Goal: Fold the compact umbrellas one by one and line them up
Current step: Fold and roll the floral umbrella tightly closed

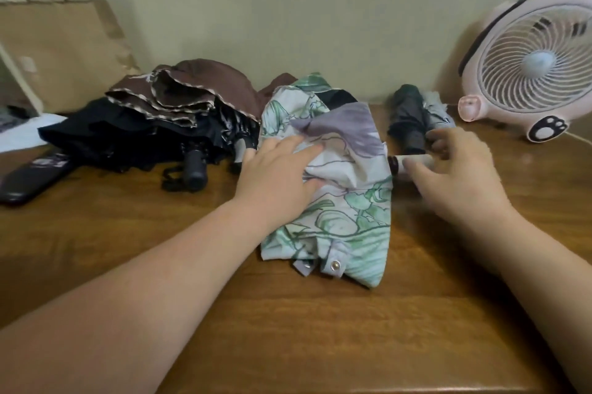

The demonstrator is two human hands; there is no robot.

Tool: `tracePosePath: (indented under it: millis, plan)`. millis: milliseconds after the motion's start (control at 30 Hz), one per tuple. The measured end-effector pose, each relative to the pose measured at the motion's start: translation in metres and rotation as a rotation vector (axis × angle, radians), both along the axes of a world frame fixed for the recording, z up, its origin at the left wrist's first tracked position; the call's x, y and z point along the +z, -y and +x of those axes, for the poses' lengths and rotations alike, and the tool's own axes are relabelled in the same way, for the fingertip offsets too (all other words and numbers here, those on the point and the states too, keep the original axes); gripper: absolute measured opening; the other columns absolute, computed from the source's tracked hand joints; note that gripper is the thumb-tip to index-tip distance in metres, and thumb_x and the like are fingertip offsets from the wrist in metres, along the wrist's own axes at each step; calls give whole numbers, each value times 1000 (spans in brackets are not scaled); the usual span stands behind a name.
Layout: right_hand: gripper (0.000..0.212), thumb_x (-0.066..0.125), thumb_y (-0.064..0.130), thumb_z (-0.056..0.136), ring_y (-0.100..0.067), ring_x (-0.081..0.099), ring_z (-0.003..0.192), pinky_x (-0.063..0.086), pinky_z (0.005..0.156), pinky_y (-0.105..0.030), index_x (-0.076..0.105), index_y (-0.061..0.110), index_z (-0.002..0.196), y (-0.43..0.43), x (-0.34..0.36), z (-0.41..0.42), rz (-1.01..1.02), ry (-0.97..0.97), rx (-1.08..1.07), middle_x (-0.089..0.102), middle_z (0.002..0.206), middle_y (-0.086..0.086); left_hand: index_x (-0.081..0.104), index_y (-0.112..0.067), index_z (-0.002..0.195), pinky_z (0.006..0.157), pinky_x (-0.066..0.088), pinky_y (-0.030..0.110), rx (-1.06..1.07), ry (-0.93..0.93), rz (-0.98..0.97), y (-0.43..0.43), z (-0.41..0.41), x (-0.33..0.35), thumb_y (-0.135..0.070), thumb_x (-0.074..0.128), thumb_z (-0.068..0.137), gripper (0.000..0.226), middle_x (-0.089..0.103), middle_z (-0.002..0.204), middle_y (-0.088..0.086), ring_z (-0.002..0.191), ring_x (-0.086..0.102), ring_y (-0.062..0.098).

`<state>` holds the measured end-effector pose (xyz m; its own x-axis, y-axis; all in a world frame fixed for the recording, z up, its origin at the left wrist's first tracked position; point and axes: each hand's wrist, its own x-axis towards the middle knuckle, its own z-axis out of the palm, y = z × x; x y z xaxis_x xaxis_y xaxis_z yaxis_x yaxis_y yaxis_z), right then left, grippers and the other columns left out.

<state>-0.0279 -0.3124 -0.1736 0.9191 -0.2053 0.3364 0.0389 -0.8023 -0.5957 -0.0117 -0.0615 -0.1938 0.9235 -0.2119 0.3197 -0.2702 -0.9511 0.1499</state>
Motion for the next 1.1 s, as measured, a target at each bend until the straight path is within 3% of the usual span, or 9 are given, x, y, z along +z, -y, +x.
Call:
tracePosePath:
  millis: [100,233,367,433,633,733,933,1033,1100]
  plan:
    - [23,72,39,90,-19,67,78,53,74,-40,66,26,108,-11,16,-40,189,2,94,72,84,-2,45,-46,149,109,26,46,4,19,-25,-1,4,1,-65,55,94,59,42,152,-13,137,34,21]
    - [20,76,37,86,-21,69,66,59,66,-39,69,36,105,-30,5,-89,339,-108,303,74,77,1,53,-45,143,106,33,45,-3,1,-91,-2,5,1,-66,58,92,56,49,139,-10,131,39,21]
    - [28,74,35,89,-12,57,89,47,81,-26,71,26,115,-34,-20,-98,-124,178,353,62,94,12,54,-45,142,105,41,47,-49,-31,-122,0,0,3,-76,43,92,61,51,127,-6,124,43,22]
    - [31,70,38,91,-11,55,104,43,90,-25,70,24,119,-31,-11,-87,-142,179,414,60,106,10,48,-45,147,106,37,48,-53,-15,-24,-1,-6,3,-80,29,91,68,49,133,-5,126,42,24]
    - [43,57,33,98,-29,51,130,41,109,-49,59,18,139,-36,28,7,-660,205,622,55,139,-6,19,-39,160,122,1,59,-68,-58,129,-2,-7,-4,-61,21,105,60,20,168,-2,156,10,22]
    - [58,34,57,101,-26,40,143,30,118,-48,43,32,152,-35,12,49,-785,20,636,47,152,-1,15,-38,162,126,8,50,-136,-85,104,-7,-1,-1,-50,25,108,56,32,165,-4,154,22,16]
    - [72,32,81,89,-20,54,103,43,79,-37,33,47,153,-25,-12,64,-648,-78,537,56,106,7,49,-38,150,112,26,17,-177,-163,-241,-30,9,11,-34,53,106,44,47,156,-11,143,39,9]
    - [74,33,83,86,-16,52,95,46,76,-38,34,49,152,-25,-12,69,-629,-78,535,57,100,6,68,-31,130,102,24,9,-120,-76,-291,-39,-6,24,-33,66,98,32,55,139,-12,133,44,7]
    - [74,34,84,85,-12,48,92,43,71,-36,32,51,151,-23,-14,69,-629,-55,551,53,97,9,75,-36,98,83,33,5,-23,63,-349,-43,-35,44,-40,72,91,9,63,107,-15,101,53,0]
